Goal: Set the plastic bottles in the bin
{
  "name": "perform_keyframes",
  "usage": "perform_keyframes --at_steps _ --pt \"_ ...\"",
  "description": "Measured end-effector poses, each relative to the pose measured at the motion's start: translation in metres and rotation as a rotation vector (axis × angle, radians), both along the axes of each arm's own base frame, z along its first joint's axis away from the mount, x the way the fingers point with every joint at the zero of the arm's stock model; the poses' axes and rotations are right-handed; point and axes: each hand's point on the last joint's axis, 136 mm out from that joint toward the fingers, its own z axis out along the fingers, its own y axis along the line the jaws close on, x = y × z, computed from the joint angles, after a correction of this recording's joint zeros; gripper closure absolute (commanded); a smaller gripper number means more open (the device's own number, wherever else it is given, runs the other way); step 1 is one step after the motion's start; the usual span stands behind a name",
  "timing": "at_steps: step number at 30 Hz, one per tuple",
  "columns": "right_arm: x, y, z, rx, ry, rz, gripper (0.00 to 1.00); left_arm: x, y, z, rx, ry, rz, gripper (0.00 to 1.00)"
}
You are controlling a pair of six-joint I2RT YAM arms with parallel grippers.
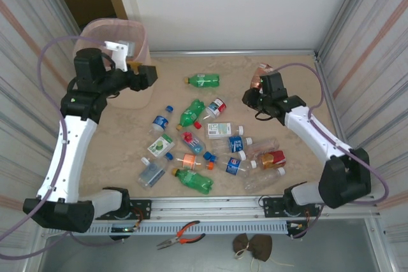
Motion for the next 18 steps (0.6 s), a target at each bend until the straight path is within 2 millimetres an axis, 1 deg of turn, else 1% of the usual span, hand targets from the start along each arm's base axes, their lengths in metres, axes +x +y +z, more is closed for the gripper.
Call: perform_keyframes --at_steps 1,3,6,9,12,14,15,18 --pt "-0.003 0.007 0.01 0.005 -0.033 0.055 0.79 -0.002 -0.008 -0.002 -0.008 -0.001 -0.027 0.26" --pt "-0.012 0.02 0.025 0.01 -0.087 0.156 0.83 -0.007 -0.024 -0.006 -0.024 -0.003 -0.079 0.26" --pt "-0.026 0.041 0.047 0.006 -0.182 0.298 0.85 -0.016 -0.046 -0.011 -0.054 -0.011 -0.162 0.25" --pt "-0.047 0.063 0.07 0.012 -0.295 0.438 0.87 -0.023 -0.062 -0.01 -0.097 -0.028 -0.219 0.25" --pt "-0.07 0.08 0.095 0.041 -0.415 0.563 0.87 -0.03 -0.075 -0.001 -0.15 -0.064 -0.274 0.23" --pt "-0.083 0.088 0.111 0.054 -0.494 0.621 0.93 -0.036 -0.085 0.008 -0.179 -0.094 -0.315 0.19" --pt "-0.089 0.092 0.121 0.055 -0.537 0.651 0.93 -0.04 -0.091 0.012 -0.191 -0.109 -0.341 0.18" --pt "-0.101 0.099 0.143 0.065 -0.638 0.702 0.94 -0.056 -0.109 0.025 -0.217 -0.157 -0.422 0.14"
